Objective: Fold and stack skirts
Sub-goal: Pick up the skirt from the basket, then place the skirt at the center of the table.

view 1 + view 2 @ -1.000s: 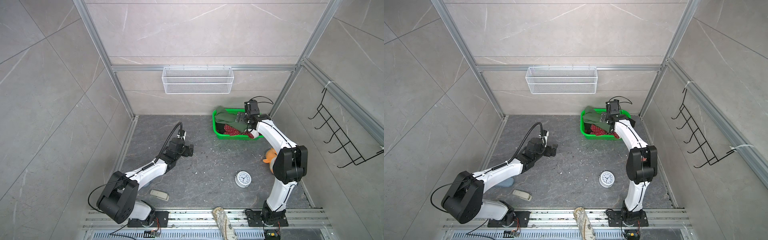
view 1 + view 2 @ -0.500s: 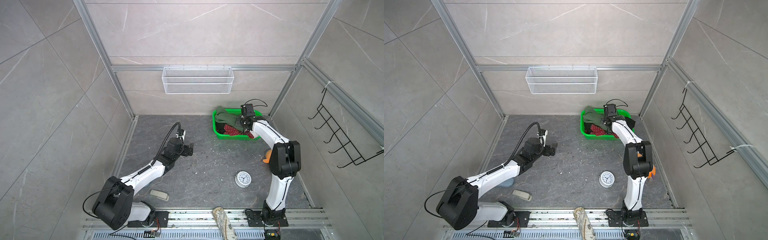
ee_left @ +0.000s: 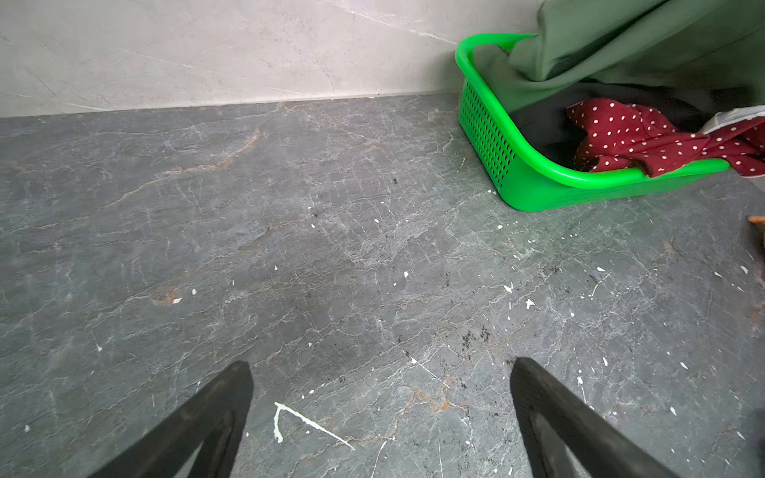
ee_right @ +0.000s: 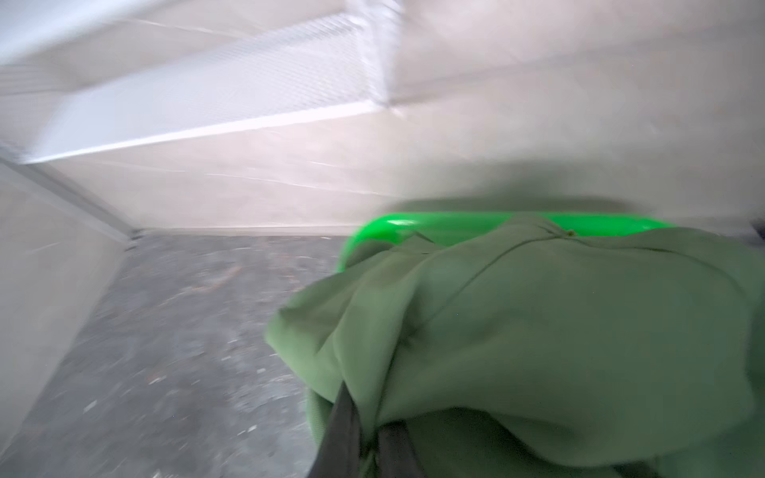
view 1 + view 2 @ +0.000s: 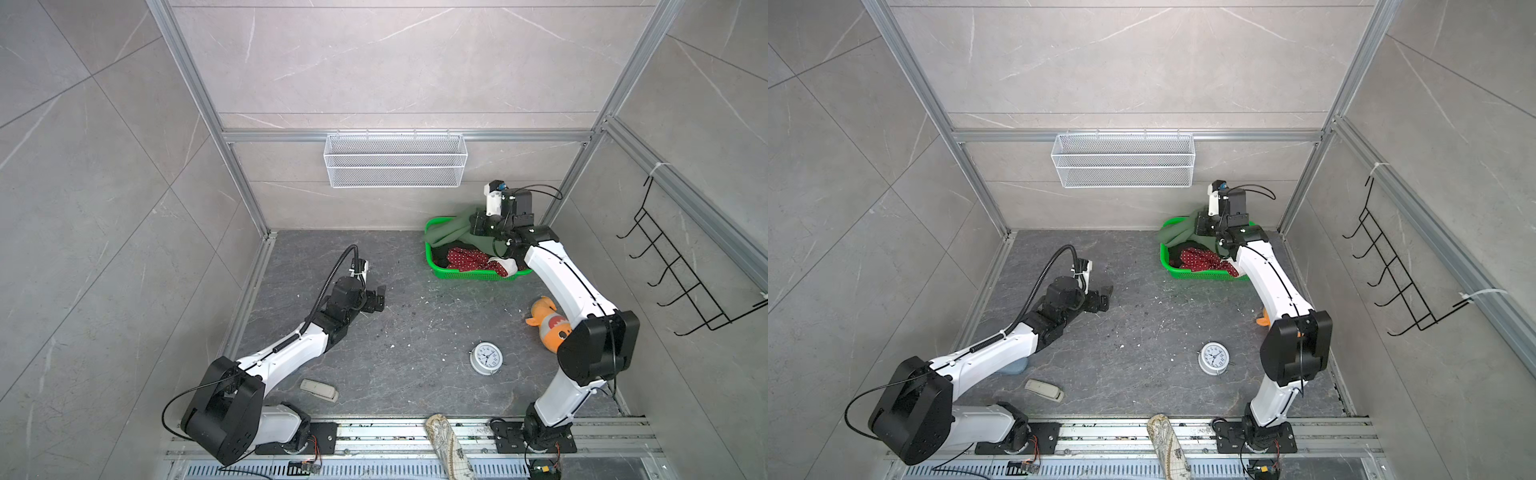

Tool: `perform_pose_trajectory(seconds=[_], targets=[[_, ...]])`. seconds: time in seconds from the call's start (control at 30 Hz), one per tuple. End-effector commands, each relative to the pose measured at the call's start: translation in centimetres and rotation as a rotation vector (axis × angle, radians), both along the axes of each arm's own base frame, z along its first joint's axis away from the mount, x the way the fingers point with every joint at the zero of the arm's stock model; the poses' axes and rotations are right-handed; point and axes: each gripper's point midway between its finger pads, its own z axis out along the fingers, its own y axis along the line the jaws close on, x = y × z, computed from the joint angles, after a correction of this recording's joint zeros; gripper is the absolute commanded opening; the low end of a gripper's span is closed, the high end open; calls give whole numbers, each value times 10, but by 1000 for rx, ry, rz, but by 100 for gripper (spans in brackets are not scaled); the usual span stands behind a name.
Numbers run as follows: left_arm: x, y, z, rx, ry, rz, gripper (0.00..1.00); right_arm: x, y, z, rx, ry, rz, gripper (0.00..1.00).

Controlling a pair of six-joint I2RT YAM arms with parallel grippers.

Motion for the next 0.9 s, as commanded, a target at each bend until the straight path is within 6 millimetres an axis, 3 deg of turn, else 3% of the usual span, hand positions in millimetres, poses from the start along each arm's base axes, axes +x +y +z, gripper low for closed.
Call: perform_pose_trajectory(seconds=[0.0, 0.2, 0.37, 0.47, 0.57, 0.7, 0.87], targets=[[3, 5, 27, -58, -94, 40, 100, -40, 58, 61, 74, -146, 272, 0], [-2, 10, 41, -70, -130, 49, 100, -90, 120, 69, 124, -163, 496, 0], [-13, 21, 52, -71, -156, 65, 100, -108, 149, 42, 158, -84, 556, 0], [-22, 30, 57, -63, -176, 76, 100, -112, 154, 4, 161, 0, 554, 0], [-31, 36, 58, -56, -196, 75, 100, -115, 150, -51, 139, 102, 519, 0], [-39, 41, 45, -31, -164, 69, 100, -123, 136, -126, 81, 262, 447, 0], [-45, 45, 24, -30, -92, 90, 100, -137, 111, -190, -17, 387, 360, 0]])
